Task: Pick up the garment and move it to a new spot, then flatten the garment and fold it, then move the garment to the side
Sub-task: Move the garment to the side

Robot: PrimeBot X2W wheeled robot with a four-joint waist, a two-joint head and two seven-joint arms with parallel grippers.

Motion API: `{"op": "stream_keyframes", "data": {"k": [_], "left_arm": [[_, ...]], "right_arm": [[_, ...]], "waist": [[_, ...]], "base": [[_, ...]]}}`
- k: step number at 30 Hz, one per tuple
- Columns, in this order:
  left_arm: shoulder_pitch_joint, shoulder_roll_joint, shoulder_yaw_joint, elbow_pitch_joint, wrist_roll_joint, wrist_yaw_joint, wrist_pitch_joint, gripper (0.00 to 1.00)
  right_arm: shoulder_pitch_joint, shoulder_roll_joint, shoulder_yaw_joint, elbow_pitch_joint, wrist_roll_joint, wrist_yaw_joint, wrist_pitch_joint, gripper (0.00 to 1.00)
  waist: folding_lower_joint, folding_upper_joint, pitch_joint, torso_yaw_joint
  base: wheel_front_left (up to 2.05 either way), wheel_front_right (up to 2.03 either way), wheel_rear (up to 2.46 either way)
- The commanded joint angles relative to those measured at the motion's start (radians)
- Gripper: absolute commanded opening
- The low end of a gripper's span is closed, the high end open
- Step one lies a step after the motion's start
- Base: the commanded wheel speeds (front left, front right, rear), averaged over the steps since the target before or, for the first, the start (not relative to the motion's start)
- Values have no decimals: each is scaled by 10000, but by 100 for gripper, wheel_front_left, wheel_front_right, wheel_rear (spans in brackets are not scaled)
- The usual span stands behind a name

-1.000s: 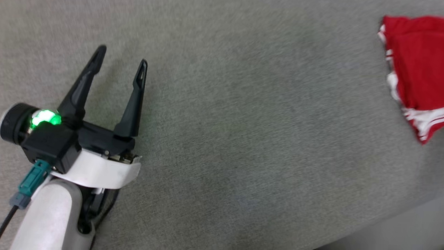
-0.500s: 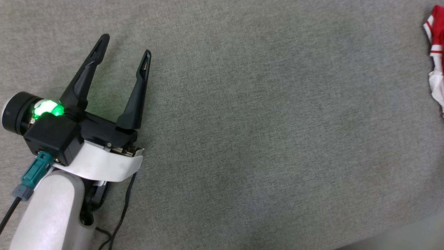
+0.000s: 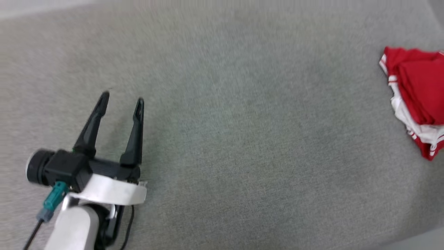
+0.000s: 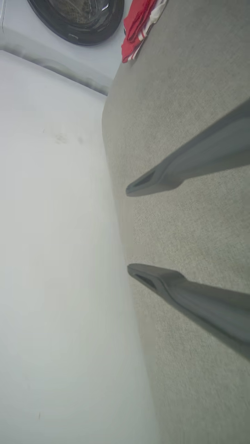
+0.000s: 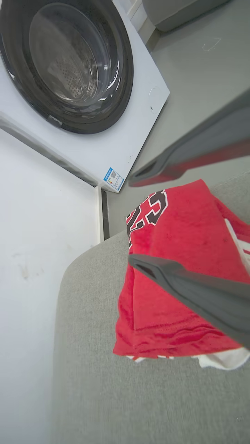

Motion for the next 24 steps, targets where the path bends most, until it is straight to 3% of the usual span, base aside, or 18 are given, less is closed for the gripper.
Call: {"op": "stream_keyframes", "data": {"k": [1,13,24], "left_arm": [[332,-108,68,64,-59,147,-83,100],[1844,-562,386,866,-227,839,-313,100],[2738,-336,813,1276,-285,1065,-342,100]], "right_arm": [[582,207,134,-550,169,-7,43,100],[4574,2125,1183,-5380,1076,-6,962,100],[5917,2767,2534,-6944,1429,-7,1281,100]], "waist": [[0,0,-1018,329],[0,0,-2920,1578],[0,0,-3911,2247]], "base": [[0,0,0],[0,0,0],[0,0,0]]}}
